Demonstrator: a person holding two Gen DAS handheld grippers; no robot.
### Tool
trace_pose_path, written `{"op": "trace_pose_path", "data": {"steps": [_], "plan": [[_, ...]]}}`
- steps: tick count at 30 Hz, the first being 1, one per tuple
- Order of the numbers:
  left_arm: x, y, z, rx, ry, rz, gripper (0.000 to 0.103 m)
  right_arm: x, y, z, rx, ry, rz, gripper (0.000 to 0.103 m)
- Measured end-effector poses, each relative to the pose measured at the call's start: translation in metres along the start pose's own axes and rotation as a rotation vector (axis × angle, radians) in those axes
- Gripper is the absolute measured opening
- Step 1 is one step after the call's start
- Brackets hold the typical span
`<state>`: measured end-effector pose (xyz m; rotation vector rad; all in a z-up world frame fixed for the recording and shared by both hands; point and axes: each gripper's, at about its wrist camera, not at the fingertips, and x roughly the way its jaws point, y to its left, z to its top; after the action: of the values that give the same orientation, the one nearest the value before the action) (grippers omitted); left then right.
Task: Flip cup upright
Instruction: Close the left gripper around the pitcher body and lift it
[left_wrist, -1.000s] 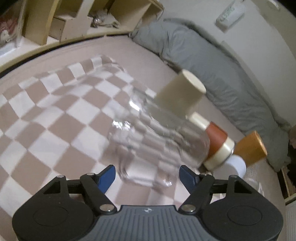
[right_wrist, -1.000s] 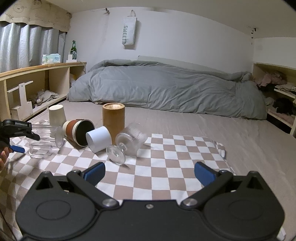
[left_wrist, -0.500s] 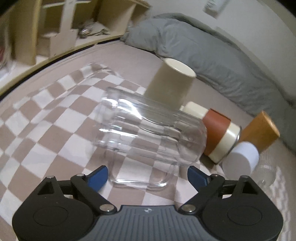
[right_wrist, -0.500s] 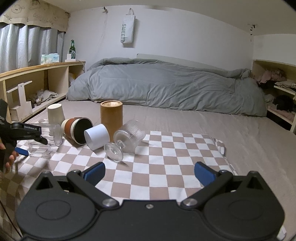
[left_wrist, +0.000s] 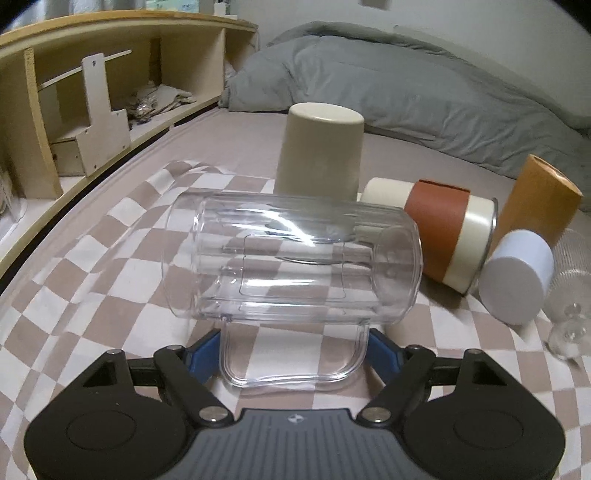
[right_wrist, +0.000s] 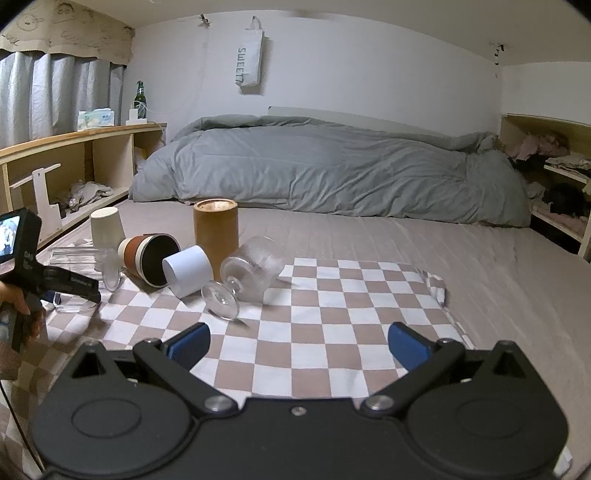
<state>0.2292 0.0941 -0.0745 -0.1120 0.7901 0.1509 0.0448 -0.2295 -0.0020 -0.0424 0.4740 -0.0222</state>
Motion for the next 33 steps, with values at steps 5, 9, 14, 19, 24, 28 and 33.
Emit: {"op": "trace_pose_path", "data": {"steps": [5,9,14,19,24,28,33], "plan": [[-0.009,0.006,-0.008,0.069,0.004,-0.054,0.082,0.001,-0.002,-0.002,0.006,0.002,-0.001,0.103],[-0.020,0.011,-0.019,0.131,0.013,-0.111,0.082,0.000,-0.003,-0.003,0.007,0.002,-0.002,0.103],[-0.035,0.011,-0.037,0.218,0.018,-0.188,0.082,0.000,-0.003,-0.004,0.009,0.003,0.000,0.103],[-0.051,0.001,-0.054,0.260,0.031,-0.259,0.082,0.000,-0.003,-0.005,0.018,0.005,0.009,0.103],[-0.067,-0.018,-0.072,0.304,0.021,-0.314,0.082,-0.002,-0.001,-0.005,0.015,0.002,0.016,0.103],[-0.085,-0.034,-0.074,0.343,-0.041,-0.346,0.081,-0.002,-0.002,-0.005,0.015,0.008,0.017,0.103],[-0.095,-0.062,-0.076,0.413,-0.080,-0.385,0.081,-0.003,-0.005,-0.002,0.020,0.007,0.022,0.103]]}}
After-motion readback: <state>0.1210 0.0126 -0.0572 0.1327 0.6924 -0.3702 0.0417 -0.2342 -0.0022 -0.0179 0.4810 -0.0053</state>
